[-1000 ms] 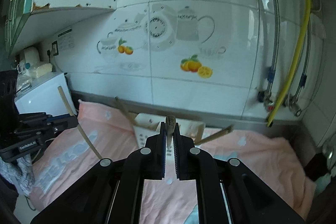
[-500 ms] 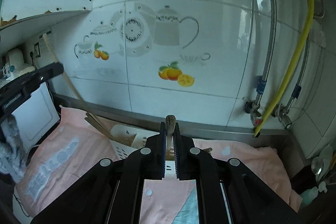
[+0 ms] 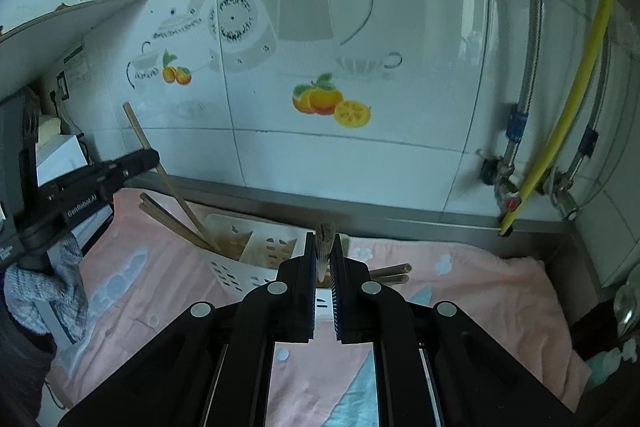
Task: Organize utensils
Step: 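Open the left tool over the holder while the right tool opens to drop its chopstick, then move both open tools back over the last two chopsticks, then close the right tool on a chopstick while the left tool grasps the other chopstick, then lift the left tool's chopstick over the white holder while the right tool carries its chopstick there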
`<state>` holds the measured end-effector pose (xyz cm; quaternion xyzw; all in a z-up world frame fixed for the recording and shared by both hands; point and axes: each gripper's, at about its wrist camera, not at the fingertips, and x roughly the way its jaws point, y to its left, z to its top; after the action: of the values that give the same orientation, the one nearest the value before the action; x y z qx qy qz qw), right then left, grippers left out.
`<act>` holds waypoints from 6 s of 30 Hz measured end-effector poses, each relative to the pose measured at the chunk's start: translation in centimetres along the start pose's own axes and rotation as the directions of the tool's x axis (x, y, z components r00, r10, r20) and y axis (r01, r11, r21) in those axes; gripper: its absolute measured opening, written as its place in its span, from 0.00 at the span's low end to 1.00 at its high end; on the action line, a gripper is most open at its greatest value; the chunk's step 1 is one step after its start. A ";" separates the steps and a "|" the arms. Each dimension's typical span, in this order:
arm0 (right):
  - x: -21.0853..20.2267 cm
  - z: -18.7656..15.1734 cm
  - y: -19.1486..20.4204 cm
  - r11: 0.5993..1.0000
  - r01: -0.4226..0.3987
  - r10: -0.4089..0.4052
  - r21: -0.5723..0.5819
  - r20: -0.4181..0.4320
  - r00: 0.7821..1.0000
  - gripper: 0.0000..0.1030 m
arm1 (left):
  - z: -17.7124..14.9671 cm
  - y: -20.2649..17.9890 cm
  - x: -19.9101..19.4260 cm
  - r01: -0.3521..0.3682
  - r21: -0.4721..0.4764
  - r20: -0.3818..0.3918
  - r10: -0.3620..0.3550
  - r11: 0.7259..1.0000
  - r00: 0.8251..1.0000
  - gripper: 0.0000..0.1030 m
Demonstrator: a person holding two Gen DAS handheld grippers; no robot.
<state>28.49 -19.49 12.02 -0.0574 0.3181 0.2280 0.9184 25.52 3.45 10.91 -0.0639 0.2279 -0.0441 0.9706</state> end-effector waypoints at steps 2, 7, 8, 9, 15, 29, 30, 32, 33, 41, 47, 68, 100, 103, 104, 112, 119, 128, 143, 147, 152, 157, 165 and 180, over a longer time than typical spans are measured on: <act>0.6 -0.1 0.0 1.000 -0.002 0.002 0.005 -0.011 1.000 0.06 | -0.5 0.2 0.7 0.012 -0.009 -0.027 -0.012 1.000 1.000 0.06; 2.4 -0.4 -0.4 0.999 -0.006 0.007 0.033 -0.042 0.999 0.06 | -1.2 0.2 1.3 0.016 0.001 -0.047 -0.015 1.000 0.999 0.08; 2.6 -0.4 -0.5 0.999 -0.011 0.013 0.043 -0.045 0.999 0.06 | -1.3 0.2 1.2 0.018 0.003 -0.047 -0.018 1.000 0.999 0.09; 2.9 -0.5 -0.6 0.999 -0.014 0.017 0.051 -0.047 0.999 0.06 | -1.3 0.2 1.1 0.015 0.006 -0.045 -0.015 1.000 0.999 0.12; 3.4 -0.9 -1.1 0.998 -0.001 0.003 0.066 -0.033 0.999 0.08 | -1.5 0.1 -0.6 0.017 0.026 -0.012 -0.016 1.000 1.000 0.33; -2.0 -6.9 2.3 0.999 -0.020 0.018 0.030 0.044 0.999 0.14 | -5.9 2.2 -6.9 -0.015 0.008 0.011 0.014 1.000 1.000 0.48; -2.1 -8.0 3.0 0.999 -0.035 0.034 0.028 0.035 0.999 0.14 | -6.5 2.4 -7.3 -0.021 0.006 0.010 0.021 1.000 1.000 0.48; -2.0 -9.6 4.0 0.998 -0.054 0.053 0.024 0.021 0.998 0.14 | -7.5 2.8 -7.9 -0.032 -0.001 0.008 0.032 0.999 0.999 0.52; -2.0 -10.7 4.8 0.998 -0.065 0.064 0.023 0.010 0.998 0.14 | -8.3 3.2 -8.3 -0.045 -0.008 0.000 0.045 0.999 0.999 0.54; -0.8 -17.6 9.8 0.994 -0.111 0.111 0.003 -0.067 0.992 0.14 | -13.1 5.5 -10.6 -0.078 -0.066 -0.033 0.076 0.995 0.997 0.61; 1.0 -21.7 12.7 0.984 -0.169 0.175 0.054 -0.142 0.974 0.14 | -15.8 6.9 -11.1 -0.095 -0.109 -0.067 0.088 0.990 0.994 0.63; 4.6 -26.0 14.7 0.971 -0.144 0.188 0.192 -0.238 0.953 0.14 | -19.0 7.8 -13.4 -0.181 -0.086 -0.074 0.175 0.980 0.982 0.74; 1.7 -24.7 13.9 0.989 -0.051 0.069 0.141 -0.129 0.989 0.07 | -22.7 6.7 -11.7 -0.121 -0.120 -0.182 0.099 0.985 0.978 0.75; 0.5 -23.9 13.3 0.991 -0.052 0.065 0.127 -0.097 0.993 0.07 | -23.5 5.4 -11.3 -0.094 -0.099 -0.202 0.072 0.991 0.977 0.75; 0.1 -23.7 13.1 0.991 -0.052 0.064 0.125 -0.089 0.994 0.07 | -23.8 4.8 -11.2 -0.082 -0.096 -0.209 0.061 0.992 0.976 0.74; -2.3 -22.6 11.3 0.993 -0.049 0.053 0.111 -0.031 0.998 0.06 | -26.1 0.1 -9.6 0.041 -0.060 -0.277 -0.056 0.997 0.959 0.62; -3.9 -22.0 10.0 0.990 -0.071 0.070 0.126 0.011 0.998 0.06 | -27.7 -2.6 -6.5 0.101 -0.069 -0.355 -0.120 0.992 0.927 0.40; -6.0 -20.5 8.5 0.988 -0.081 0.073 0.130 0.068 0.995 0.07 | -28.6 -3.6 -3.5 0.088 -0.071 -0.405 -0.109 0.994 0.908 0.23; -7.8 -17.7 7.5 0.991 -0.087 0.074 0.104 0.119 0.990 0.07 | -26.2 -4.4 -4.9 0.060 0.023 -0.383 -0.047 0.998 0.922 0.05; -7.7 -16.3 6.9 0.991 -0.096 0.084 0.098 0.118 0.989 0.07 | -23.2 -3.7 -6.8 0.093 0.012 -0.317 -0.085 0.996 0.945 0.05; -7.3 -14.3 6.0 0.989 -0.113 0.103 0.094 0.106 0.989 0.06 | -20.0 -2.8 -7.5 0.124 -0.005 -0.252 -0.122 0.992 0.960 0.05; -7.4 -11.3 4.7 0.985 -0.143 0.133 0.093 0.109 0.985 0.07 | -16.8 -2.0 -7.1 0.157 -0.030 -0.220 -0.160 0.987 0.962 0.05; -6.8 -5.0 2.9 0.993 -0.096 0.087 0.066 0.133 0.987 0.07 | -11.3 -1.5 -6.6 0.191 -0.014 -0.175 -0.190 0.982 0.966 0.05; -3.6 3.1 -0.3 0.992 -0.008 -0.020 0.128 0.217 0.976 0.06 | -1.2 -2.1 -8.7 0.120 0.108 -0.021 -0.118 0.987 0.993 0.05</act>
<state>27.84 -20.39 16.64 0.0261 0.2291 0.2092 0.9503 17.05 2.30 13.93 -0.0239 0.2280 -0.1149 0.9666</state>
